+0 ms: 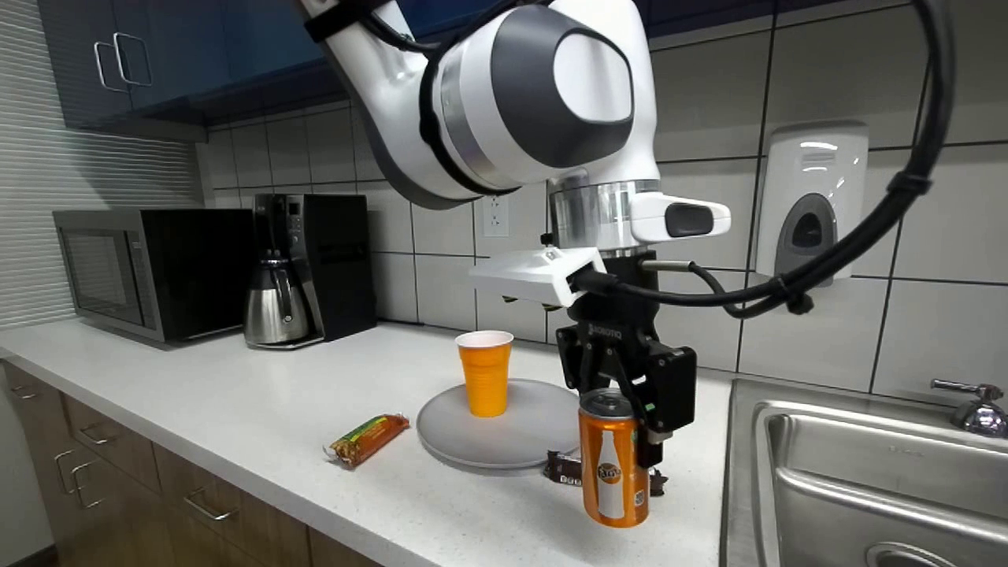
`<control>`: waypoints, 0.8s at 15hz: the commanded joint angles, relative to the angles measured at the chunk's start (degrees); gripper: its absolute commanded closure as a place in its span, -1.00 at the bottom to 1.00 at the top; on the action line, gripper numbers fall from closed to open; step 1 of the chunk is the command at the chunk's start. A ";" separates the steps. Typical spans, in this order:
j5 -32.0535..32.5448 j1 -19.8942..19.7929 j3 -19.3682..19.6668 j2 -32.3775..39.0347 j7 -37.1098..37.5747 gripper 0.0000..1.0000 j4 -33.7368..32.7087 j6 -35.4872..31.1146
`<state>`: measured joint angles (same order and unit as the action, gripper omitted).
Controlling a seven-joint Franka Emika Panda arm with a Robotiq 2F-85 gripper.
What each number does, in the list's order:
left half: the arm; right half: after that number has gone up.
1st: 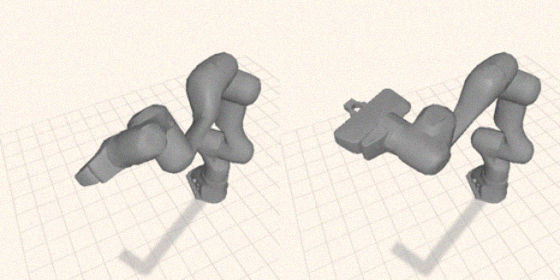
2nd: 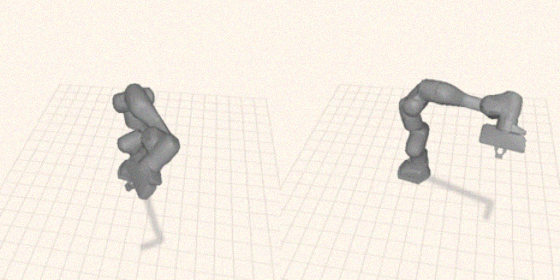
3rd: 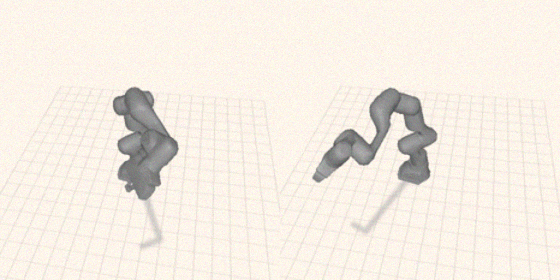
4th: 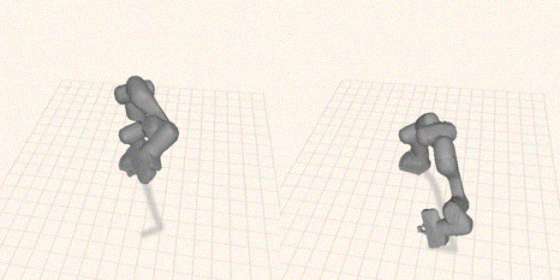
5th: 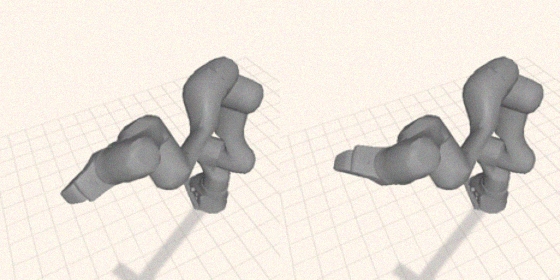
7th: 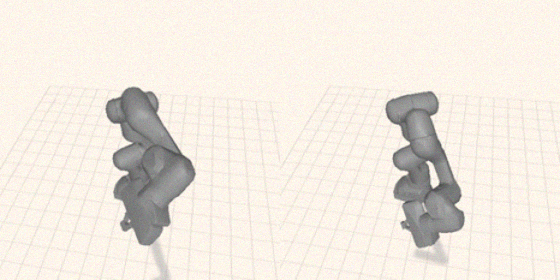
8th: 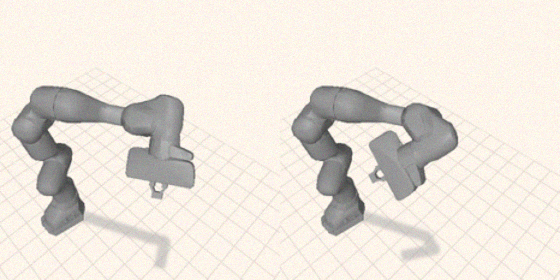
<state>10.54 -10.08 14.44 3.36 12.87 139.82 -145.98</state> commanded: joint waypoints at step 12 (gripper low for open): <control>-0.63 -3.88 2.38 0.74 -5.81 0.22 -0.16 0.08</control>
<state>10.49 -13.13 17.17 3.95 9.61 140.11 -145.99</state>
